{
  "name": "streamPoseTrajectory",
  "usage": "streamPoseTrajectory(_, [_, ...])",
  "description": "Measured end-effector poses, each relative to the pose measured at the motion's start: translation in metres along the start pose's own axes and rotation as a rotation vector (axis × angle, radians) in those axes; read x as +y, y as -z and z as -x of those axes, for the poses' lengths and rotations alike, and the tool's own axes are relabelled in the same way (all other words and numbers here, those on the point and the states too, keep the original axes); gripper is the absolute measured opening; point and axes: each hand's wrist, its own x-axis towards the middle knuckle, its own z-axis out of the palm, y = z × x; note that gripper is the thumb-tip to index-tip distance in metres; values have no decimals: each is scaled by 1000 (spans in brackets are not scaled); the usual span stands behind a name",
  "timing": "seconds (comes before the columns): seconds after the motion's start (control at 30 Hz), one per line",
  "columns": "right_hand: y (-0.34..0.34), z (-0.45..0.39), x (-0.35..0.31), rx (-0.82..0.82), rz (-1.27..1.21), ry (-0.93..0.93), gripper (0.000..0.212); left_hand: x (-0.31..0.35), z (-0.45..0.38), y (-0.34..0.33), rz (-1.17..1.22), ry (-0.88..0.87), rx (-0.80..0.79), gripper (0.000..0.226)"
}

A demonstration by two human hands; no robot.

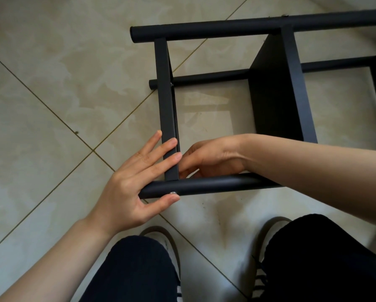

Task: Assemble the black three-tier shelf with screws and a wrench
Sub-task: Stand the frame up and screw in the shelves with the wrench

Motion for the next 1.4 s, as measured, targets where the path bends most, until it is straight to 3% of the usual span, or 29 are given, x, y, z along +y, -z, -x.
streamPoseTrajectory(0.13, [6,5,0,-36,-16,10,17,0,0,0,-2,-1,-2,58])
streamPoseTrajectory(0.37, [1,-1,0,12,31,-1,39,0,1,0,-4,4,10,58])
streamPoseTrajectory(0.57, [7,4,0,-48,-23,6,17,0,1,0,-4,5,3,57])
streamPoseTrajectory(0.7, [6,-1,2,-19,19,-8,34,0,1,1,-33,-10,4,57])
streamPoseTrajectory(0.83, [3,-3,1,-37,10,12,15,0,0,0,-29,-14,4,57])
streamPoseTrajectory(1.4, [8,3,-1,-30,-26,-37,22,1,0,-1,-7,0,14,57])
